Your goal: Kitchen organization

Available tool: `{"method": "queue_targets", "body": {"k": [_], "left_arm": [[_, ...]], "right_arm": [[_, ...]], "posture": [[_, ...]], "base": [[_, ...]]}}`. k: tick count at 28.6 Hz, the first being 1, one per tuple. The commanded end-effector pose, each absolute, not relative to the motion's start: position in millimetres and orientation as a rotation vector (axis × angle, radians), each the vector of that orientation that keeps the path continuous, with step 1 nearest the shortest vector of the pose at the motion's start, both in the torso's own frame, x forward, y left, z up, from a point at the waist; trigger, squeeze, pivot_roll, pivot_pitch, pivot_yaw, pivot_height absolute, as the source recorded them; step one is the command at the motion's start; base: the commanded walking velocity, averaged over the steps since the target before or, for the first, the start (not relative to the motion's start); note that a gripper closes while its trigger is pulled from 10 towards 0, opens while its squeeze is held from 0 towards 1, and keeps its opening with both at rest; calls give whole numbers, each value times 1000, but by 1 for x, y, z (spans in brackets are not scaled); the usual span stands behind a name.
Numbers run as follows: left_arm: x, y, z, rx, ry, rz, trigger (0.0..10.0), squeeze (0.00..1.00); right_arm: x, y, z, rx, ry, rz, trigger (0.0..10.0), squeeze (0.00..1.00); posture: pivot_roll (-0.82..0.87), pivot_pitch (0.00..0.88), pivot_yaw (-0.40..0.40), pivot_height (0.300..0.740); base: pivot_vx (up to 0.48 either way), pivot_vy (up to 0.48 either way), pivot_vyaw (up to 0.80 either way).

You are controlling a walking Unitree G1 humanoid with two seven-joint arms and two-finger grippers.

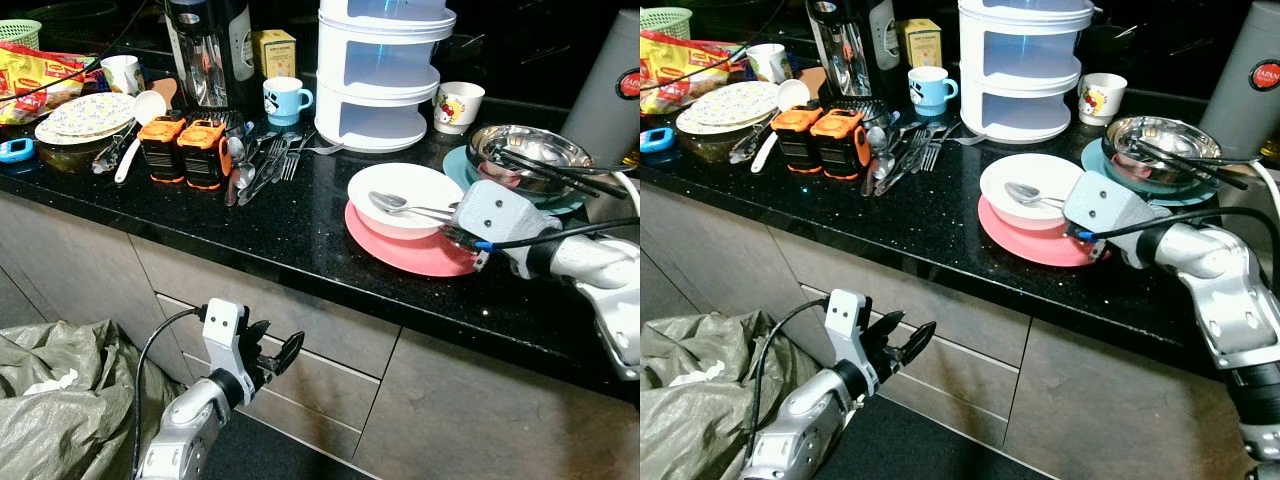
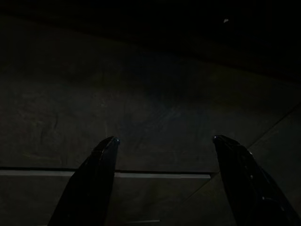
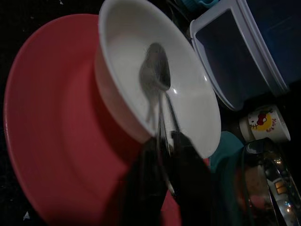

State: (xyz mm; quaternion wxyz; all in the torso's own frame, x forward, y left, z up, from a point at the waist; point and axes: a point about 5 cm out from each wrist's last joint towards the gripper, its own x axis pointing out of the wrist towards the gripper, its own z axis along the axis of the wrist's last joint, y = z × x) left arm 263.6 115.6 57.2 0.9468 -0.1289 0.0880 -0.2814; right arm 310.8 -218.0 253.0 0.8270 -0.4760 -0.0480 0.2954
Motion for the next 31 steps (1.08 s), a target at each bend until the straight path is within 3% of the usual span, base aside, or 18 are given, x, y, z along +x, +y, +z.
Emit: {"method": "queue_targets", "body": {"k": [1, 11, 31], "left_arm": [[264, 115, 55, -269, 192, -572, 10000, 0], [263, 114, 54, -274, 193, -575, 10000, 0], [263, 112, 53, -276, 194, -577, 10000, 0]], "right_arm": [[312, -215, 256, -1027, -133, 635, 0, 0], [313, -212, 259, -1020, -171, 648, 0, 0], [298, -192, 263, -759, -203, 879, 0, 0]], "posture": [[90, 0, 22, 740], [85, 0, 18, 740], [85, 0, 11, 740]], "base": [[0, 0, 0], [0, 0, 0], [0, 0, 0]]}}
